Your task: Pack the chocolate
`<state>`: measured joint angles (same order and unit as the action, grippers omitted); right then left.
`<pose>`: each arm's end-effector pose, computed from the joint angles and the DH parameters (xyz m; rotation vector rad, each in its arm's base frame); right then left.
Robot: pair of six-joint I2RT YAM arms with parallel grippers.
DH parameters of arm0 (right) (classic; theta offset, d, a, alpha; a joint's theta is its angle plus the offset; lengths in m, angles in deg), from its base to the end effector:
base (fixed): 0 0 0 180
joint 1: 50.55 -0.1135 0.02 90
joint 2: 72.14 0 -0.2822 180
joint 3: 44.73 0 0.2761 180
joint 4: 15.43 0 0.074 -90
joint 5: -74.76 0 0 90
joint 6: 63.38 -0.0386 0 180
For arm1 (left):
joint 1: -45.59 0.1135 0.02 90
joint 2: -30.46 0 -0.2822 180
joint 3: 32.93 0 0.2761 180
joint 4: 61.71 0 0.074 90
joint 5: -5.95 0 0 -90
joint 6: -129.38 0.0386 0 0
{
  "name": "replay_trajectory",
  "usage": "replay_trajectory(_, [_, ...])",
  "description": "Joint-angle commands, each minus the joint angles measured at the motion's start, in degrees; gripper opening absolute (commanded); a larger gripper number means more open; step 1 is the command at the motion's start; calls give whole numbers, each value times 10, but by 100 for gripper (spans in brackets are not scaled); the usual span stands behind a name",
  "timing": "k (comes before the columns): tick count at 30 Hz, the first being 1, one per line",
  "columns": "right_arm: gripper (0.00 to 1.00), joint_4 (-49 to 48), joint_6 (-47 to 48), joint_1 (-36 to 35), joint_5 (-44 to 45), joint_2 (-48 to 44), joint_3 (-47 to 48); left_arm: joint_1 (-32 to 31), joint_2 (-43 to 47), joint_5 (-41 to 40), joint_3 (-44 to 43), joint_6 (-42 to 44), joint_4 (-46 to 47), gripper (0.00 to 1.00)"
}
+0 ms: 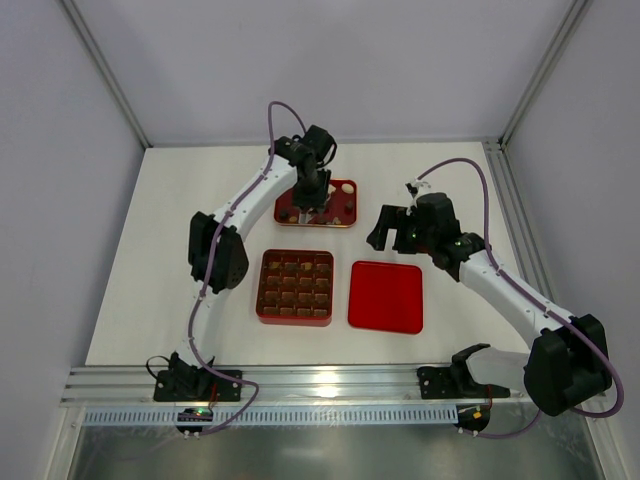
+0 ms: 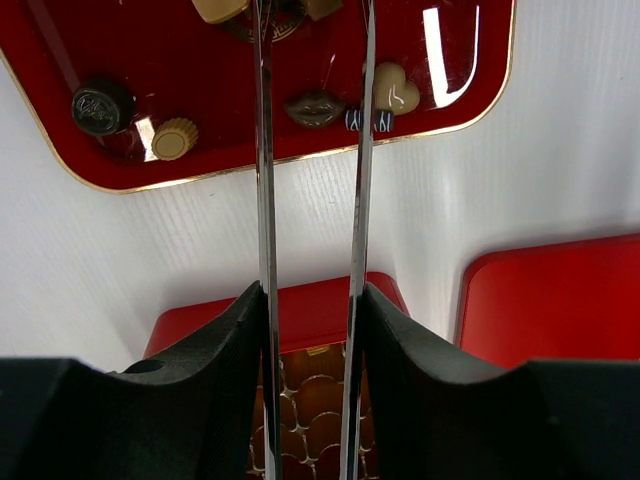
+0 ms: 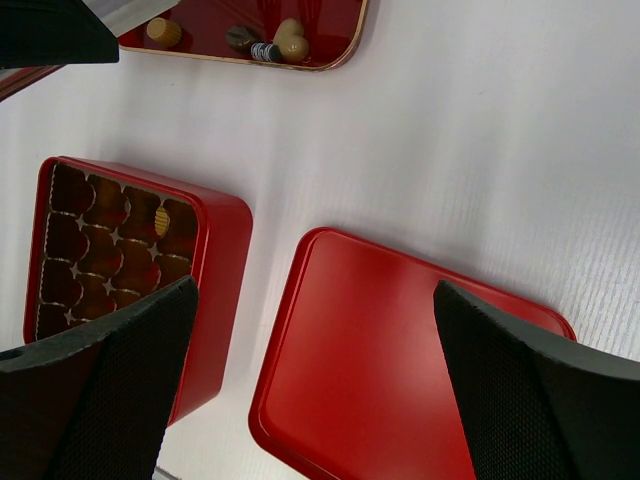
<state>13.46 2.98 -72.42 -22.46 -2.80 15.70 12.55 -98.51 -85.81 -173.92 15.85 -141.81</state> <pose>0.2598 0.1095 0.2660 -0.0353 2.2862 0.5660 0.4278 -0.2768 0.2860 0.2224 2.7733 -0.2177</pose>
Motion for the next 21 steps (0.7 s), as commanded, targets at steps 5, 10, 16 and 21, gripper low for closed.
replay_trajectory(5, [100, -17, 11, 4, -6, -11, 4, 3, 12, 4, -24, 5, -5, 39])
replay_trajectory(10, [100, -22, 10, 4, -8, -8, 3, 3, 17, 0, -23, 8, -7, 38])
replay_trajectory(16, [100, -24, 8, 3, -10, -7, 1, 3, 15, -3, -23, 10, -10, 32])
replay_trajectory(21, [100, -24, 7, 3, -10, -8, 0, 3, 16, -6, -27, 11, -13, 28])
